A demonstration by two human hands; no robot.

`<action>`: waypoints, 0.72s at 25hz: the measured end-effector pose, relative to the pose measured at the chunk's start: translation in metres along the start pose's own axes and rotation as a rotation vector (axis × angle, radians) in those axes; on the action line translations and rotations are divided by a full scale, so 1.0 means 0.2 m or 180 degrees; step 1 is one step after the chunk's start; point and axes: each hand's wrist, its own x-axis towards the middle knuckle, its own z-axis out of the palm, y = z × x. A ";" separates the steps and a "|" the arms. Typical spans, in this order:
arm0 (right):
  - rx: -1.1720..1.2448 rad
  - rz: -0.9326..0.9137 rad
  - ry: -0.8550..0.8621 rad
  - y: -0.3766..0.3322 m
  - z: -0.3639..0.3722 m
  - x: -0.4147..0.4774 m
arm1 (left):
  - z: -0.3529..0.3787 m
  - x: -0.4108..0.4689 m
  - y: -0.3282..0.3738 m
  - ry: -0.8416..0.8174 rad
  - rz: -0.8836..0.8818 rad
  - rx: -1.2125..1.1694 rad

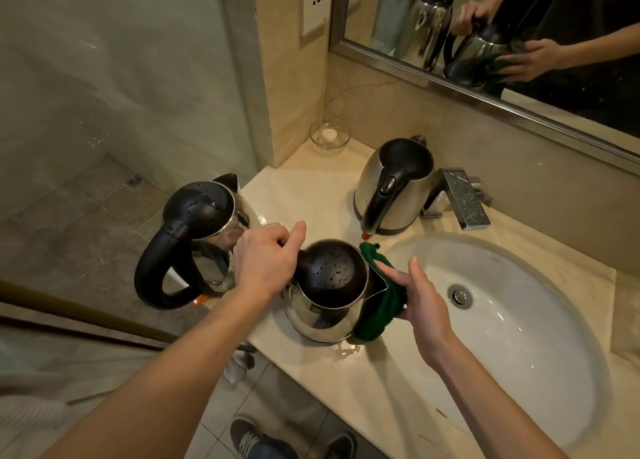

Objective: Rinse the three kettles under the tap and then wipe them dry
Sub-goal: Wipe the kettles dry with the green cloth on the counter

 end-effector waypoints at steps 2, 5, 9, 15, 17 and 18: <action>0.0058 0.0083 -0.0001 0.04 0.00 0.02 | -0.01 0.00 0.00 -0.0017 0.0024 0.0010; 0.0009 0.0388 0.0005 0.07 0.03 0.05 | -0.01 -0.01 0.00 -0.0058 0.0039 0.0049; -0.0163 0.0477 -0.0049 0.05 0.04 0.07 | -0.01 -0.01 0.01 -0.0037 -0.0029 -0.0010; -0.0466 -0.0053 -0.0210 -0.10 0.03 0.03 | 0.00 0.01 0.00 -0.0189 -0.0136 -0.0163; -0.0561 -0.0242 -0.0239 -0.12 0.03 0.02 | 0.00 0.00 0.01 -0.0204 -0.0154 -0.0222; -0.0602 -0.0288 -0.0253 -0.11 0.03 0.02 | 0.00 0.00 0.01 -0.0187 -0.0176 -0.0244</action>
